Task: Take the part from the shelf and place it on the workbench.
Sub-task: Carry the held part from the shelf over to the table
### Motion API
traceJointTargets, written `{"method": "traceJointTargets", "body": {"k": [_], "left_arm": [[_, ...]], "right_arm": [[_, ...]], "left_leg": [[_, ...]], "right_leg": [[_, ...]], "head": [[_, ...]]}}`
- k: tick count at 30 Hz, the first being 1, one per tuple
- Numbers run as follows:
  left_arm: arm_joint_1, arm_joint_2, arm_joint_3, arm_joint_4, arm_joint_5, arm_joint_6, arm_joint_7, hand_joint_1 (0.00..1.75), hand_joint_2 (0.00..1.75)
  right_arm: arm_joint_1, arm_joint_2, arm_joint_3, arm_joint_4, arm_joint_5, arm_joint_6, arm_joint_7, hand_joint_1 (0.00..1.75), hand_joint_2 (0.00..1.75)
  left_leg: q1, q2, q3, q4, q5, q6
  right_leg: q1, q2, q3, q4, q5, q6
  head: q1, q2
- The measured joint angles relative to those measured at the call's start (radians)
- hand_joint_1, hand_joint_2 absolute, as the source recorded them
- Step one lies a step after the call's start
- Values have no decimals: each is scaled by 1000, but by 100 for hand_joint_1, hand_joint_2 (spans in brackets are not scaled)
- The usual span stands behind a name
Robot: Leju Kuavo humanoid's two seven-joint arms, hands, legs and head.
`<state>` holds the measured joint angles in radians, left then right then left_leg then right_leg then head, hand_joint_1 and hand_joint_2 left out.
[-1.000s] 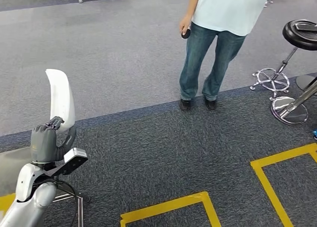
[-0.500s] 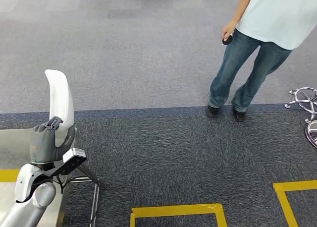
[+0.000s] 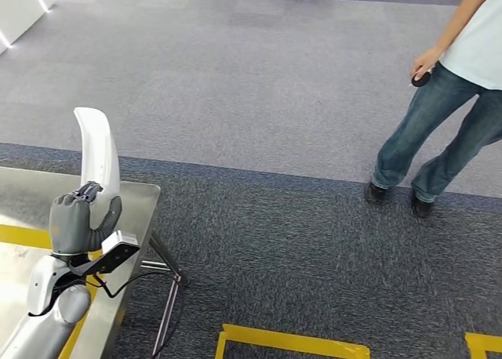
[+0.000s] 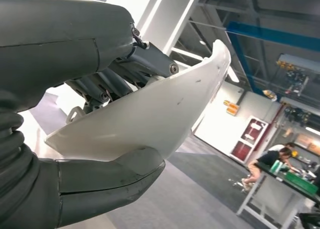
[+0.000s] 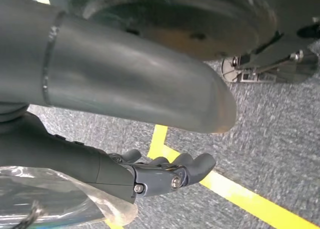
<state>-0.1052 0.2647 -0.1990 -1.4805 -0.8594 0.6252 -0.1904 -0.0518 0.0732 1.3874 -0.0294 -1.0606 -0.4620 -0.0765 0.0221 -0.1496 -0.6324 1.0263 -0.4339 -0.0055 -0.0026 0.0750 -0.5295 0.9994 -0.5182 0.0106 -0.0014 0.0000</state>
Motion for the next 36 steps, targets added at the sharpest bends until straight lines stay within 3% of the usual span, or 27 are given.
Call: {"method": "traceJointTargets", "body": {"k": [1,2,4,5,7,8,9,12,13,15,16,18,19,20,22,23,24,25,27,29,30,31,32,33,34,36], "left_arm": [[1,1,0,0,0,0,0,175,175],[0,2,0,0,0,0,0,175,175],[-3,2,0,0,1,0,0,175,175],[-4,1,0,0,1,0,0,175,175],[-2,0,-1,2,2,0,0,175,175],[-2,0,-1,2,2,0,0,175,175],[-2,0,-1,3,2,0,0,175,175],[-7,1,0,3,2,0,-1,175,175],[-8,2,0,3,3,0,-1,175,175],[-8,3,1,3,3,0,-2,175,175],[-7,4,1,3,3,0,-2,175,175],[-10,6,1,3,4,1,-2,175,175],[-12,5,1,3,4,1,-3,175,175],[-13,4,1,3,4,1,-3,175,175],[-12,3,0,3,4,1,-4,175,175],[-11,2,-1,4,4,0,-4,175,175],[-10,2,-1,4,4,0,-4,175,175],[-10,2,-1,4,4,0,-4,175,175],[-11,1,-1,4,4,0,-4,175,175],[-12,1,-1,4,4,0,-5,175,175],[-12,1,-1,4,4,1,-5,175,175],[-11,1,-1,4,4,1,-5,175,175],[-8,2,0,4,4,1,-6,175,175],[-8,3,0,4,4,1,-6,175,175],[-9,4,0,4,4,1,-6,175,175],[-12,4,0,4,5,1,-6,175,175]], "right_arm": [[-1,0,0,0,0,0,0,0,0],[0,0,0,0,0,0,0,0,0],[2,0,0,0,0,0,-1,0,0],[3,0,0,0,0,1,-1,0,0],[4,0,0,0,0,1,0,0,0],[4,0,0,0,0,1,0,0,0],[3,0,0,0,0,1,0,0,0],[1,1,0,-1,0,2,0,0,0],[1,1,0,-2,0,2,0,0,0],[-1,1,0,-2,0,2,0,0,0],[-3,1,0,-3,0,2,0,0,0],[-5,1,0,-3,0,2,-1,0,0],[-5,1,0,-3,0,2,-1,0,0],[-4,1,0,-3,0,2,-1,0,0],[0,1,0,-3,0,3,-1,0,0],[1,1,0,-3,0,2,0,0,0],[2,1,1,-3,0,2,0,0,0],[2,1,1,-3,0,2,0,0,0],[2,1,1,-3,0,2,0,0,0],[1,1,1,-3,0,3,0,0,0],[1,1,1,-3,0,3,0,0,0],[1,1,2,-3,0,3,0,0,0],[0,1,3,-3,0,3,0,0,0],[0,1,5,-3,-1,3,0,0,0],[0,1,6,-3,0,3,0,0,0],[2,1,7,-3,0,3,-1,0,0]], "left_leg": [[-1,10,-4,4,-3,-5],[-4,35,-14,23,-17,-9],[-9,105,-55,120,-76,-13],[-9,126,-82,186,-108,-16],[-9,140,-109,265,-134,-19],[-9,143,-99,255,-122,-20],[-10,151,-68,203,-93,-18],[-26,215,34,16,-33,2],[-31,226,44,-6,-33,9],[-34,207,43,-10,-33,19],[-31,195,43,-14,-31,24],[-24,173,45,-20,-25,34],[-21,164,45,-22,-24,37],[-19,155,44,-22,-23,39],[-19,134,44,-21,-23,39],[-19,120,44,-21,-23,39],[-18,106,45,-20,-23,39],[-16,91,46,-19,-24,38],[-13,64,44,-13,-26,31],[-10,37,33,-6,-24,17],[-9,24,27,-5,-20,9],[-6,11,22,-6,-16,3],[-5,11,19,-5,-15,-3],[-6,31,13,6,-24,-7],[-8,61,-1,36,-43,-10],[-11,124,-52,152,-106,-14]], "right_leg": [[-1,-14,2,-7,5,-5],[-2,-30,5,-14,10,-10],[2,-65,8,-22,13,-18],[5,-82,8,-22,12,-21],[9,-116,8,-21,9,-24],[10,-131,8,-20,8,-24],[11,-145,10,-19,5,-24],[17,-182,18,-14,-6,-14],[20,-193,20,-13,-9,-10],[21,-216,24,-13,-14,-3],[20,-204,22,-9,-21,3],[13,-145,0,40,-56,13],[9,-108,-20,83,-80,17],[6,-89,-48,142,-107,19],[2,-79,-106,253,-146,23],[1,-77,-128,288,-148,25],[-1,-76,-131,282,-129,26],[-3,-72,-117,242,-94,28],[-12,-30,-60,104,-20,31],[-17,10,-21,21,1,31],[-16,14,-15,14,-4,27],[-15,3,-12,10,-4,22],[-15,-10,-11,8,-1,15],[-14,-24,-9,5,2,8],[-13,-39,-8,1,4,0],[-8,-70,-6,-2,3,-10]], "head": [[-1,0],[-3,0],[-8,0],[-9,0],[-10,0],[-9,0],[-9,0],[-9,0],[-9,0],[-8,0],[-7,0],[-4,0],[-2,0],[0,0],[1,0],[0,0],[0,0],[0,0],[1,0],[2,0],[3,0],[3,0],[2,0],[0,0],[-3,0],[-8,0]]}}
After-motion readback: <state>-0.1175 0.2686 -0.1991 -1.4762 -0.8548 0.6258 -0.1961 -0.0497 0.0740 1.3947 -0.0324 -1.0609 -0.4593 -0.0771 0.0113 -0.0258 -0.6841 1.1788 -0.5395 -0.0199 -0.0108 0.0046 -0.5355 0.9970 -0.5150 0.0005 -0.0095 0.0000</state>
